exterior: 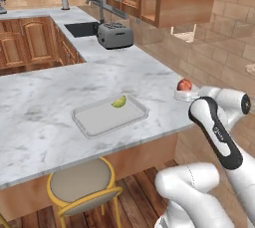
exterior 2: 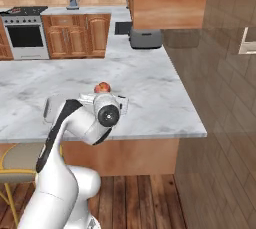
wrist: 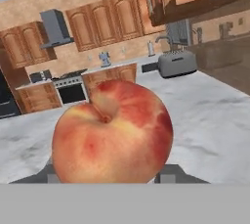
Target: Place the cold items (peach and lemon wedge) from the fridge in one tupperware on the dining counter. Place the warm items (kebab skewer and hot dog) in the stove area in another tupperware.
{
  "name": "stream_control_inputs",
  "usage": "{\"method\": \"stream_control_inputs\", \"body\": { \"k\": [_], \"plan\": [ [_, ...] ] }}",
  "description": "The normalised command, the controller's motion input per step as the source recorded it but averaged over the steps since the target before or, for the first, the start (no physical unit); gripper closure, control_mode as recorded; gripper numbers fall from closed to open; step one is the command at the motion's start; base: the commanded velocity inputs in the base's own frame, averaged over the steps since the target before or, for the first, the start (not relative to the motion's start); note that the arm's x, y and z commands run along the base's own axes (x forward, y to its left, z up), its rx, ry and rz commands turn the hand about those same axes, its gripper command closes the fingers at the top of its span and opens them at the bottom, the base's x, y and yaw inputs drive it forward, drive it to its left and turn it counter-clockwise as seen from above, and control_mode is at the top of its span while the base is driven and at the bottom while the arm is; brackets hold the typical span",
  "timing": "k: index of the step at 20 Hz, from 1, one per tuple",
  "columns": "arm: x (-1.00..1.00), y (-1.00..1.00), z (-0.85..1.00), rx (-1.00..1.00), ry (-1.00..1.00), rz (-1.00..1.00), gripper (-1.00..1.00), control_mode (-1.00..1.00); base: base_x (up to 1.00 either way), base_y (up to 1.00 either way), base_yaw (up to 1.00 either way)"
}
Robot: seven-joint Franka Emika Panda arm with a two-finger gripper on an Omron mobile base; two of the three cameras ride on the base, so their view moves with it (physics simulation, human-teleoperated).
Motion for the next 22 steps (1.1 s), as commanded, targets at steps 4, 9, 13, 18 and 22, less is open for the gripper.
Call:
{"method": "stream_control_inputs", "body": {
  "k": [4, 9, 13, 18, 22],
  "plan": [
    [0.61, 0.15, 0.0, 0.0, 0.1, 0.35, 1.0, -1.0, 0.0, 0.0, 0.0],
    [0.5, 0.25, -0.03, -0.01, 0.01, 0.3, 1.0, -1.0, 0.0, 0.0, 0.0],
    [0.3, 0.65, -0.22, -0.12, 0.0, 0.27, 1.0, -1.0, 0.0, 0.0, 0.0],
    [0.1, 0.77, -0.39, -0.22, 0.0, 0.21, 1.0, -1.0, 0.0, 0.0, 0.0],
    [0.17, 0.72, -0.37, -0.17, 0.0, 0.18, 1.0, -1.0, 0.0, 0.0, 0.0]
  ]
}}
